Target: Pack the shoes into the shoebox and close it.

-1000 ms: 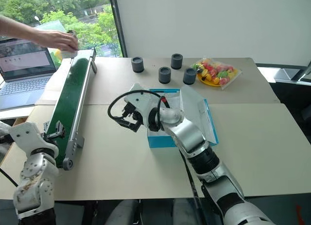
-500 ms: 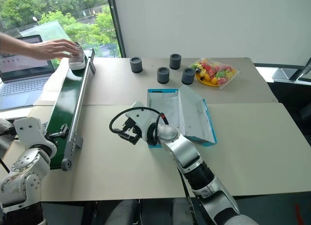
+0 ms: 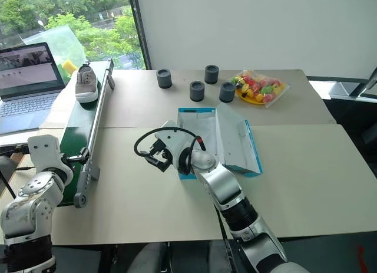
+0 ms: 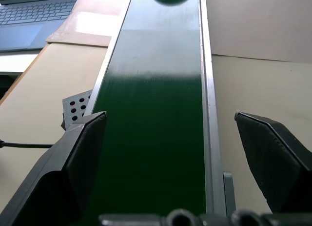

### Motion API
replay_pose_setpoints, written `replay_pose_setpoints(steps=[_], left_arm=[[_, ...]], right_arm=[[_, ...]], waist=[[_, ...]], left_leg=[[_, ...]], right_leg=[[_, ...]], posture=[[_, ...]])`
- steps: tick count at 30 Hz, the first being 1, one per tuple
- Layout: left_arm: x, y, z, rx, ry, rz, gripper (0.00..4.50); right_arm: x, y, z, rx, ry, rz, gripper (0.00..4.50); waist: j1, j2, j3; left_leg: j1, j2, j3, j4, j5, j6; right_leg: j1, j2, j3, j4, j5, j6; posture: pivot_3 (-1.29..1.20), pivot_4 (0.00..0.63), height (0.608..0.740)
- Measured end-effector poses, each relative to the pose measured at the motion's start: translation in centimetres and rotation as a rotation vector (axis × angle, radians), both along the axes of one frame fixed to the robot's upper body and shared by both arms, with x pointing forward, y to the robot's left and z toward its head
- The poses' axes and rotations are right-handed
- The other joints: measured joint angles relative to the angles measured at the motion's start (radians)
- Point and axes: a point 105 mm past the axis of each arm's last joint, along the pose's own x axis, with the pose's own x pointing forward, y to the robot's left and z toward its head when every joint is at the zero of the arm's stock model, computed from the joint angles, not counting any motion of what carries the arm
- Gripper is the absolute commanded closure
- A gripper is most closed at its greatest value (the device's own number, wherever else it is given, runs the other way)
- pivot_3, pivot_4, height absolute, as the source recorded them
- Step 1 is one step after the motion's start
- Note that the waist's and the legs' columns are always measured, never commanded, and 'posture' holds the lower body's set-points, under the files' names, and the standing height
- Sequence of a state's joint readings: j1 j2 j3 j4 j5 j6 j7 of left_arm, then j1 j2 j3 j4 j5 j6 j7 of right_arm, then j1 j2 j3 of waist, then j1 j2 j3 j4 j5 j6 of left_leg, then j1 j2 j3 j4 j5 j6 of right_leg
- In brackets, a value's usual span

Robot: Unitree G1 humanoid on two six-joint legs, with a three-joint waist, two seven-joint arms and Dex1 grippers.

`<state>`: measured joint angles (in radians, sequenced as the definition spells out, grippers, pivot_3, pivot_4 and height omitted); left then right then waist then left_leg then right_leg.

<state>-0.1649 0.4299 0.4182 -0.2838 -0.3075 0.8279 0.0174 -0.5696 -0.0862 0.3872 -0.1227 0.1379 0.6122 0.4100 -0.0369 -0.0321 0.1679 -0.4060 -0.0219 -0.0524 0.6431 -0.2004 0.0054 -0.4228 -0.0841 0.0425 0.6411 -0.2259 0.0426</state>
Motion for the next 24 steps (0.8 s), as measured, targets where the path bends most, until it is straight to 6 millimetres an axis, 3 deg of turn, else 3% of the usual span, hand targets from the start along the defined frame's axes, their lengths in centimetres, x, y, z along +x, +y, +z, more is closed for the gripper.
replay_pose_setpoints(steps=[24], left_arm=[[0.07,0.34,-0.77,0.017,0.032,0.022,0.0]], right_arm=[[0.22,-0.57,-0.43,-0.009,0.011,-0.022,0.03]], waist=[[-0.004,0.0,0.0]], left_leg=[[0.0,0.001,0.0,0.0,0.0,0.0]], right_leg=[[0.0,0.0,0.0,0.0,0.0,0.0]], posture=[[0.0,0.15,0.74]])
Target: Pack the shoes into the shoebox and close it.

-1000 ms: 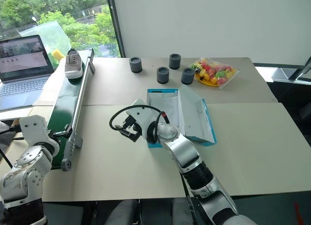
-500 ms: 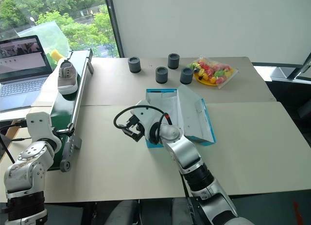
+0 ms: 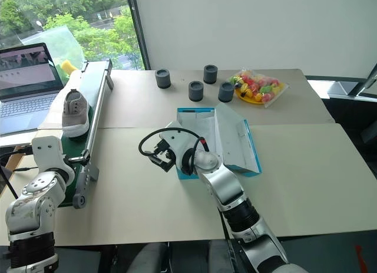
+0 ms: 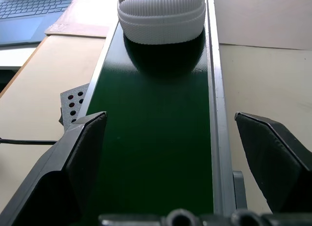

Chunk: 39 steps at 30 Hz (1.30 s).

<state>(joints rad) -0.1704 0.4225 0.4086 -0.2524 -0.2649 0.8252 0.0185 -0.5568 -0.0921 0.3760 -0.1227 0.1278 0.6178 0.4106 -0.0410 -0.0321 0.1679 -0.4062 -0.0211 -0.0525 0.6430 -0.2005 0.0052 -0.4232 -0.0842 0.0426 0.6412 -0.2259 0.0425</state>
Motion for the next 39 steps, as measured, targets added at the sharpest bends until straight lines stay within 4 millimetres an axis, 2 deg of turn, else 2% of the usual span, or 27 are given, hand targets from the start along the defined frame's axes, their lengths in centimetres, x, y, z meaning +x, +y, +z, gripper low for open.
replay_pose_setpoints(steps=[8,14,15,16,27,32,35,36,39], left_arm=[[0.0,-0.3,-0.5,-0.019,0.01,0.015,0.0],[0.3,-1.3,-0.9,-0.072,0.027,0.019,0.0],[0.4,-1.4,-0.8,-0.075,0.025,0.017,0.51],[0.5,-1.4,-0.8,-0.077,0.023,0.016,0.64],[0.6,-1.6,-0.7,-0.078,0.019,0.009,4.48],[0.5,-1.7,-0.6,-0.078,0.026,0.016,4.48],[0.4,-1.9,-0.7,-0.088,0.022,0.024,3.76],[0.2,-2.1,-0.7,-0.09,0.025,0.022,3.27],[-0.5,-2.4,-0.8,-0.089,0.028,0.018,2.41]], right_arm=[[0.1,-0.2,0.1,0.005,0.003,-0.009,0.03],[0.3,-0.4,0.0,0.006,0.014,-0.025,0.03],[0.4,-0.5,0.0,0.006,0.016,-0.028,0.0],[0.4,-0.6,0.0,0.007,0.018,-0.031,0.0],[0.5,-0.8,0.2,0.012,0.016,-0.041,0.0],[0.5,-0.8,0.2,0.011,0.017,-0.042,0.0],[0.5,-0.8,0.2,0.009,0.017,-0.041,0.0],[0.5,-0.8,0.2,0.008,0.017,-0.041,0.0],[0.5,-0.9,0.1,0.004,0.017,-0.042,0.0]], waist=[[0.001,0.0,0.0],[0.002,0.0,0.0],[0.002,0.0,0.0],[0.002,0.0,0.0],[0.001,0.0,0.0],[0.001,0.0,0.0],[0.001,0.0,0.0],[0.001,0.0,0.0],[0.001,0.0,0.0]], left_leg=[[0.0,0.0,0.0,0.0,0.0,0.0],[0.0,0.0,0.0,0.0,0.0,0.0],[0.0,0.0,0.0,0.0,0.0,0.0],[0.0,0.0,0.0,0.0,0.0,0.0],[0.0,0.0,0.0,0.0,0.0,0.0],[0.0,0.0,0.0,0.0,0.0,0.0],[0.0,0.0,0.0,0.0,0.0,0.0],[0.0,0.0,0.0,0.0,0.0,0.0],[0.0,0.0,0.0,0.0,0.0,0.0]], right_leg=[[0.0,0.0,0.0,0.0,0.0,0.0],[0.0,0.0,0.0,0.0,0.0,0.0],[0.0,0.0,0.0,0.0,0.0,0.0],[0.0,0.0,0.0,0.0,0.0,0.0],[0.0,0.0,0.0,0.0,0.0,0.0],[0.0,0.0,0.0,0.0,0.0,0.0],[0.0,0.0,0.0,0.0,0.0,0.0],[0.0,0.0,0.0,0.0,0.0,0.0],[0.0,0.0,0.0,0.0,0.0,0.0]], posture=[[0.0,0.15,0.74],[0.0,0.15,0.74],[0.0,0.15,0.74],[0.0,0.15,0.74],[0.0,0.15,0.74],[0.0,0.15,0.74],[0.0,0.15,0.74],[0.0,0.15,0.74],[0.0,0.15,0.74]])
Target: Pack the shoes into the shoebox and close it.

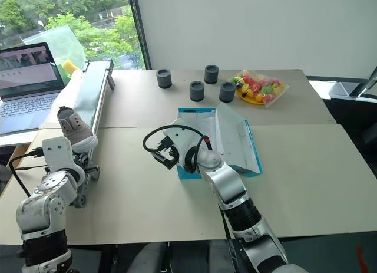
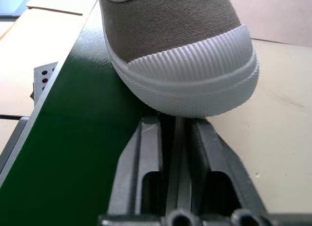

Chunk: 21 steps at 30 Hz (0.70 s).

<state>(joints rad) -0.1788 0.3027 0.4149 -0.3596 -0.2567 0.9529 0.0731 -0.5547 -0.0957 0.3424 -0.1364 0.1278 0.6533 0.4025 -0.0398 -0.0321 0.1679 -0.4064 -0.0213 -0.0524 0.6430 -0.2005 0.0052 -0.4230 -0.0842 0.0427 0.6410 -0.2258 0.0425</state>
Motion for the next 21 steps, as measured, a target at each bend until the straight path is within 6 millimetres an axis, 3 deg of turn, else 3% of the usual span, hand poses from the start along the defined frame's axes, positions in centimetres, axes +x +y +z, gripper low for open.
replay_pose_setpoints(steps=[7,13,21], left_arm=[[-2.2,-1.1,0.9,-0.01,0.001,0.028,0.14],[-3.3,-2.4,1.7,-0.046,-0.009,0.058,0.06],[-2.8,-1.6,1.6,-0.088,-0.014,0.094,0.06]], right_arm=[[-0.1,-0.3,-0.5,-0.014,0.014,0.003,0.0],[-0.2,-0.3,-0.5,-0.02,0.014,0.012,0.0],[-0.3,-0.2,-0.5,-0.021,0.014,0.019,0.0]], waist=[[-0.001,0.0,0.0],[-0.002,0.0,0.0],[-0.001,0.0,0.0]], left_leg=[[0.0,0.0,0.0,0.0,0.0,0.0],[0.0,0.0,0.0,0.0,0.0,0.0],[0.0,0.0,0.0,0.0,0.0,0.0]], right_leg=[[0.0,0.0,0.0,0.0,0.0,0.0],[0.001,0.001,0.0,0.0,0.0,0.0],[0.001,0.002,0.0,-0.001,0.0,0.0]], posture=[[0.0,0.15,0.74],[0.0,0.15,0.74],[0.0,0.15,0.74]])
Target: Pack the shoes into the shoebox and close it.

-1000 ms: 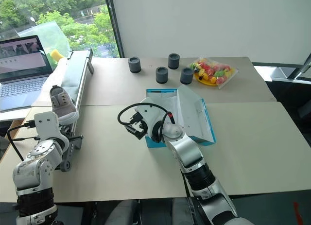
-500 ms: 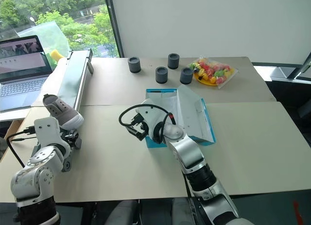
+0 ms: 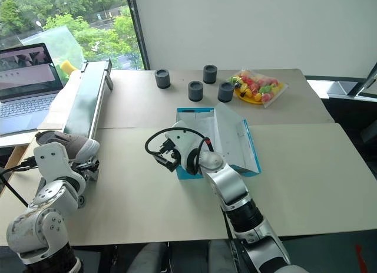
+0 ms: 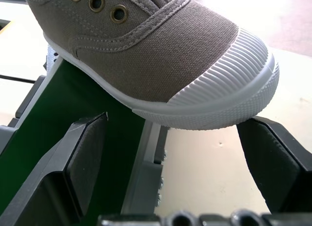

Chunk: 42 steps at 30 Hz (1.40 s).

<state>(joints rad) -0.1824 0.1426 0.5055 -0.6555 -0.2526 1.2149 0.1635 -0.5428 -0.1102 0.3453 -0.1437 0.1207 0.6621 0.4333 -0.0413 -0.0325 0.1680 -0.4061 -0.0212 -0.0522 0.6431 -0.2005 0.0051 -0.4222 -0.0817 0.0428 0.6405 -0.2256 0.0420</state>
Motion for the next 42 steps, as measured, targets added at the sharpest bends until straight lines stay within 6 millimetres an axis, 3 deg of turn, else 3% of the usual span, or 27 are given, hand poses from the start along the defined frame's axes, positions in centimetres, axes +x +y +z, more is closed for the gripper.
replay_pose_setpoints(steps=[8,16,21,24,30,34,38,42], left_arm=[[0.2,0.6,-0.1,0.037,0.016,0.008,0.06],[0.6,2.3,1.8,0.475,0.052,0.005,0.06],[0.9,2.0,1.2,0.495,0.06,-0.006,0.06],[1.0,1.9,1.2,0.492,0.051,-0.013,0.73],[1.0,1.8,1.2,0.49,0.043,-0.024,2.97],[1.0,1.9,1.2,0.486,0.042,-0.02,3.99],[1.0,1.9,1.2,0.486,0.041,-0.018,4.28],[1.1,1.9,1.4,0.493,0.035,-0.016,4.3]], right_arm=[[0.1,-0.1,0.1,0.009,0.0,-0.009,0.0],[0.1,-0.1,0.0,0.022,0.008,-0.028,0.0],[0.2,-0.1,0.0,0.023,0.007,-0.033,0.0],[0.3,-0.2,0.0,0.024,0.006,-0.04,0.0],[0.5,-0.5,0.2,0.029,0.003,-0.058,0.0],[0.5,-0.5,0.2,0.03,0.003,-0.06,0.0],[0.5,-0.6,0.2,0.031,0.003,-0.064,0.0],[0.7,-0.8,0.3,0.035,0.001,-0.075,0.0]], waist=[[0.0,0.0,0.0],[0.0,0.0,0.0],[0.001,0.0,0.0],[0.001,0.0,0.0],[0.0,0.0,0.0],[0.0,0.0,0.0],[0.0,0.0,0.0],[0.0,0.0,0.0]], left_leg=[[0.0,0.001,0.0,0.0,0.0,0.0],[0.0,0.001,0.0,0.0,-0.001,-0.001],[0.0,0.003,0.0,0.0,-0.001,-0.001],[0.0,0.003,0.0,0.0,-0.001,-0.001],[0.0,0.003,0.0,0.0,-0.001,-0.001],[0.0,0.003,0.0,0.0,-0.001,-0.001],[0.0,0.003,0.0,0.0,-0.001,-0.001],[0.0,0.003,0.0,0.0,-0.001,-0.001]], right_leg=[[0.0,0.001,0.0,0.0,0.0,0.0],[-0.001,0.001,0.001,0.0,0.0,-0.001],[-0.001,0.001,0.001,0.0,0.0,-0.001],[-0.001,0.001,0.001,0.0,0.0,-0.001],[-0.001,0.001,0.001,0.0,0.0,-0.001],[-0.001,0.001,0.001,0.0,0.0,-0.001],[-0.001,0.001,0.001,0.0,0.0,-0.001],[-0.001,0.001,0.001,0.0,0.0,-0.001]], posture=[[0.0,0.15,0.74],[0.0,0.15,0.74],[0.0,0.15,0.74],[0.0,0.15,0.74],[0.0,0.15,0.74],[0.0,0.15,0.74],[0.0,0.15,0.74],[0.0,0.15,0.74]])
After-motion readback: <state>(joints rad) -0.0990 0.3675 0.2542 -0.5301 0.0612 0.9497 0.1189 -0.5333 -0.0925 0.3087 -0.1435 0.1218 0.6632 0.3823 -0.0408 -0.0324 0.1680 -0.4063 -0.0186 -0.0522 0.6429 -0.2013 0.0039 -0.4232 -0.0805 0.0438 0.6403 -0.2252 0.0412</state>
